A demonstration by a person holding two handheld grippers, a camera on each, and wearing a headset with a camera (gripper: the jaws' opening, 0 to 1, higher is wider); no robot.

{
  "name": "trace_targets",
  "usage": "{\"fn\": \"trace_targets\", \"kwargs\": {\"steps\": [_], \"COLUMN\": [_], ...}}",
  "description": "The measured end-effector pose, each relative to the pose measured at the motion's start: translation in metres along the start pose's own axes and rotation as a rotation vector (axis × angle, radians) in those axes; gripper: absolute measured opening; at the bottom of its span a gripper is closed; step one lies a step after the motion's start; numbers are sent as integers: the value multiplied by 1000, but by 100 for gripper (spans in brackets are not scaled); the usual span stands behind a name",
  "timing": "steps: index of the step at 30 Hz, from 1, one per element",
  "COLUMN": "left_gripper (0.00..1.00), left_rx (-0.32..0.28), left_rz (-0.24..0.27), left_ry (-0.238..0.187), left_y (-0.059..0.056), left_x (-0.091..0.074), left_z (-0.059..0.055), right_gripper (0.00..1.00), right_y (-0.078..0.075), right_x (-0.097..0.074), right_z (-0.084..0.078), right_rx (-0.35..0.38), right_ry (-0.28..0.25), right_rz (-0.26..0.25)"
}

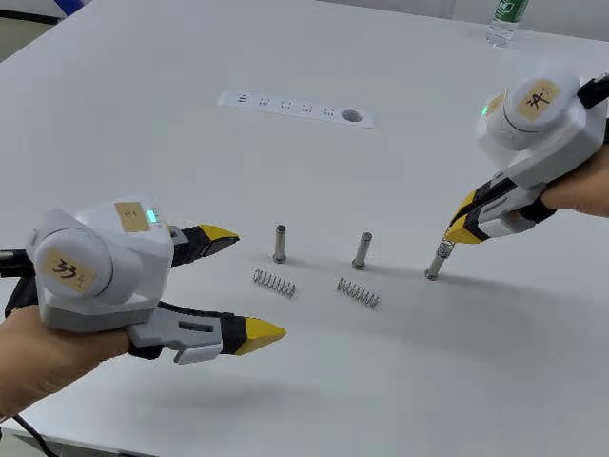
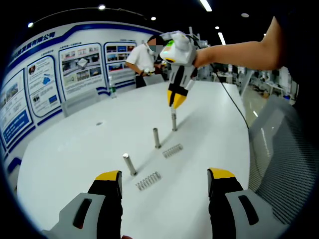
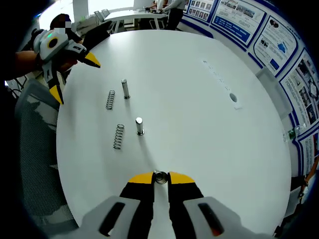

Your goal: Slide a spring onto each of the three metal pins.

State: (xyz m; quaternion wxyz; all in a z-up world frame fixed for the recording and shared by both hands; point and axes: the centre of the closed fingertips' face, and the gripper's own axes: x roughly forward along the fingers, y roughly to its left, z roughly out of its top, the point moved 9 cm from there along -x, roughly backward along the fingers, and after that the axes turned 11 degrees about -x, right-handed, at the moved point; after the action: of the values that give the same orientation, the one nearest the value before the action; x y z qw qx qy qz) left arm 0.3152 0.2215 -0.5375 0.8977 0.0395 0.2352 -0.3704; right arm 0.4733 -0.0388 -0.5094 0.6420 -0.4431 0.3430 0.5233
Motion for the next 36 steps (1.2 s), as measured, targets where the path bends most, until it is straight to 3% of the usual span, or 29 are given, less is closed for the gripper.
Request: {"fn": "trace_targets", "kwargs": {"steps": [16, 29, 36], "left_gripper": [70, 70, 70], "left_rx": [2, -2, -2], "left_rz": [1, 5, 3], "left_ry": [6, 10, 9], "left_y": [0, 1, 1], "left_x": [0, -1, -1], "left_z": [-1, -1, -1], "right_gripper": [12, 12, 17], "right_y": [5, 6, 9], "right_x": [25, 28, 28], "right_z": [-12, -12, -13], "right_rx": [36, 29, 22], "right_ry": [22, 14, 8], "right_rz": [21, 24, 19]}}
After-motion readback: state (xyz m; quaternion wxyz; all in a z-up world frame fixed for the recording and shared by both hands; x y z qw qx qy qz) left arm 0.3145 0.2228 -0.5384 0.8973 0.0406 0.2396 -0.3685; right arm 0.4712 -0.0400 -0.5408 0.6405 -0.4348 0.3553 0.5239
